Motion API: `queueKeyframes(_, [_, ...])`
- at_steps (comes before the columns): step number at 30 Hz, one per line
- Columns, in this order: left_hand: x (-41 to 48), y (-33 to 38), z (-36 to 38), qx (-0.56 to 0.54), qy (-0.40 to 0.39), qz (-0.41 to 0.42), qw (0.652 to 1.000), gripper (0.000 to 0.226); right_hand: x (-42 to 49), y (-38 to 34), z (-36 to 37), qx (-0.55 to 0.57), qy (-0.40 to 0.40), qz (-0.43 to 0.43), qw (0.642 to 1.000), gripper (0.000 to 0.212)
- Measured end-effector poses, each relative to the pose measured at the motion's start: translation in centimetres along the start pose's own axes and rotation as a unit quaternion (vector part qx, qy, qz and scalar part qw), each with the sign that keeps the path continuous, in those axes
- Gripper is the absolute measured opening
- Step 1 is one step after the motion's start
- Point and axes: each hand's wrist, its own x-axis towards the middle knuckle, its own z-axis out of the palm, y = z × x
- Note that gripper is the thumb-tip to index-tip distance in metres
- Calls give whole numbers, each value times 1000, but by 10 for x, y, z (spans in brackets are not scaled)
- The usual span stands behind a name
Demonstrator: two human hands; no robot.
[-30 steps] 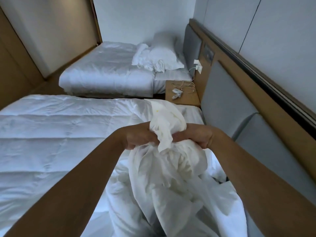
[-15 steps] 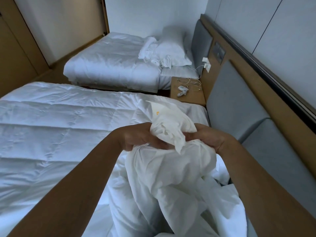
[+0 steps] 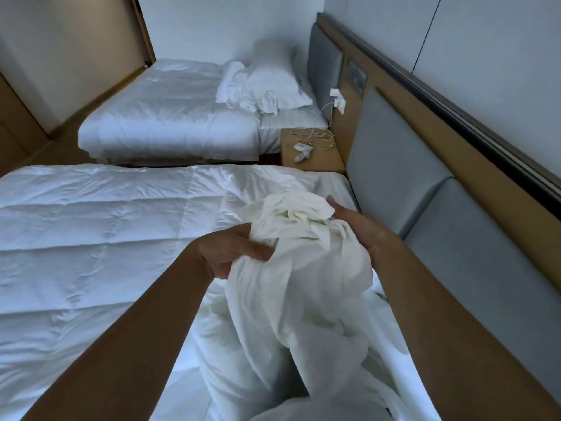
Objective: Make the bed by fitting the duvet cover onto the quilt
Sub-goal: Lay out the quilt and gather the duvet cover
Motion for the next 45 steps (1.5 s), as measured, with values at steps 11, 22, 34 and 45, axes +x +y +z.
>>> queueKeyframes(11, [16, 8, 17, 148, 153, 21, 977, 34, -2, 43, 33, 88, -49, -79, 992, 22])
queueKeyframes(22, [-3, -11, 12, 136, -43, -104, 984, 42, 12, 32, 37, 169, -67, -61, 981, 21])
queueKeyframes(34, [22, -9, 22, 137, 125, 2, 983, 36, -15, 61, 23, -101, 12, -9, 995, 47])
queueKeyframes(45, [13, -30, 25, 64, 10, -114, 991, 45, -16, 43, 24, 110, 25, -88, 990, 16])
